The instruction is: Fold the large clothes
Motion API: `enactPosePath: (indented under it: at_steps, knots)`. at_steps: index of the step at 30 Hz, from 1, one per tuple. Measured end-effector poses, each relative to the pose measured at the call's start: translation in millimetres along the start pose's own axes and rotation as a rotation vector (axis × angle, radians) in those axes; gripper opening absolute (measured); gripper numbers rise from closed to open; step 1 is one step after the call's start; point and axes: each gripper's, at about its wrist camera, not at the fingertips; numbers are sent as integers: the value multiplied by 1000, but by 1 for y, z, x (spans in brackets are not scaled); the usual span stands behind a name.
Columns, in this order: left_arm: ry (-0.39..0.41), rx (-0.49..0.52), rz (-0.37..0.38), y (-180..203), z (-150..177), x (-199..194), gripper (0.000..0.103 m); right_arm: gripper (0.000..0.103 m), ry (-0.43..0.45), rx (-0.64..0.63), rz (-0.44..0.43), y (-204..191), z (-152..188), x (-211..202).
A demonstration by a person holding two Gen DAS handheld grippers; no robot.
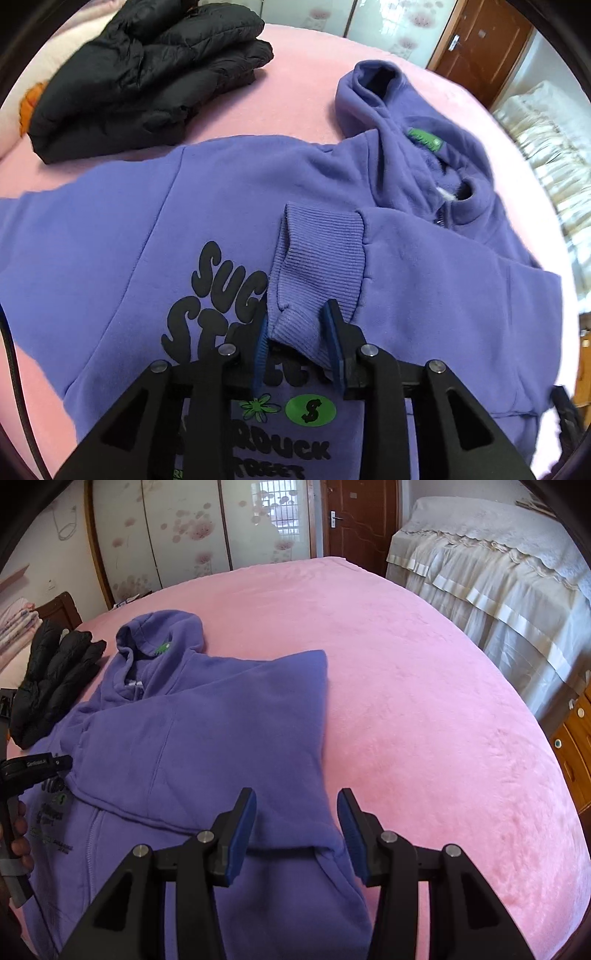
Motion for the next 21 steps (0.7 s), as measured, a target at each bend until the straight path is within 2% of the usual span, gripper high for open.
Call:
enactPosePath:
  at_steps: [2,3,4,6,10,11,15,18,21]
  knots:
    - [4,5,-22,-7,-3,-8,47,42,-62,-10,42,2,3,23]
    - [23,11,-54,-11,-5,-15,49,42,-94,-6,52,6,5,32]
    - [55,20,-80,-15,-7,-24,50,42,-118,11,40,11,7,38]
    - [98,35,-84,-21,-13,-40,50,42,-127,64,-22,24,6,35]
    - [150,36,-36,-21,-31,-63,50,40,-82,72,-33,31,-6,18]
    - [163,43,-22,-15,-34,-67,50,37,-64,69,-47,31,-12,14]
    - [163,89,10,23,-39,-55,50,22,-31,52,-80,18,-38,18]
    - [134,123,2,53,-35,-33,50,20,-14,27,-90,-1,-66,31]
    - [92,129,-31,66,-33,-5,50,20,-13,8,-98,-17,-87,50]
Point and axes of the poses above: each gripper's, at about its wrist camera, not at the fingertips, and x roughly the way its jaws point, y to its right, z to its underside
